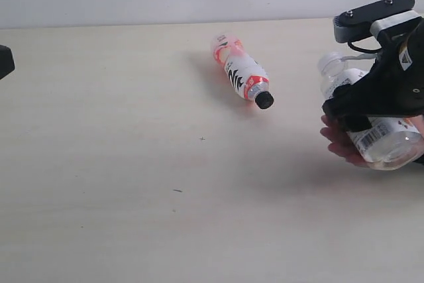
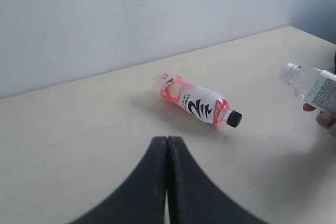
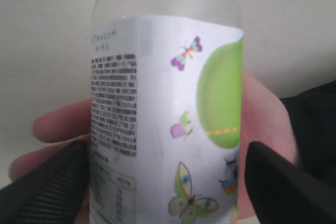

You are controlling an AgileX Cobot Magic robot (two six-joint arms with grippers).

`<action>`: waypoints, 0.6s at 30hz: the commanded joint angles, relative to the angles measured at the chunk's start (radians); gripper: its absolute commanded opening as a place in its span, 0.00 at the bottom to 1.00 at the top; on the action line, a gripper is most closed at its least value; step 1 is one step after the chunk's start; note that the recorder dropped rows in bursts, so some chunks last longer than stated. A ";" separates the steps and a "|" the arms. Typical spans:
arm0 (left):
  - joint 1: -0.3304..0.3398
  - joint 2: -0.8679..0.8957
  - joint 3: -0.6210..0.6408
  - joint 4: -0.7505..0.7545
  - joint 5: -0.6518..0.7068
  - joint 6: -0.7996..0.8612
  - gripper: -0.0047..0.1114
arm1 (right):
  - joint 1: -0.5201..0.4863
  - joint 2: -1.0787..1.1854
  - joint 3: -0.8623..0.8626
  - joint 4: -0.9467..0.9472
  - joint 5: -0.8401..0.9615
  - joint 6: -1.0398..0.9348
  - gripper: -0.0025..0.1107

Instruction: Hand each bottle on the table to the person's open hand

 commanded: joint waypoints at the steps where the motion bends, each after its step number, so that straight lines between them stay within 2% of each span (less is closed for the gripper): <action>1: 0.002 -0.005 0.003 0.004 -0.004 0.002 0.05 | -0.003 -0.064 0.001 -0.061 -0.051 -0.001 0.70; 9: 0.002 -0.005 0.003 0.004 -0.004 0.002 0.05 | -0.003 -0.259 -0.007 -0.064 -0.216 -0.002 0.70; 18: 0.002 -0.005 0.003 0.004 -0.004 0.002 0.05 | -0.001 -0.376 -0.132 0.022 -0.244 -0.068 0.70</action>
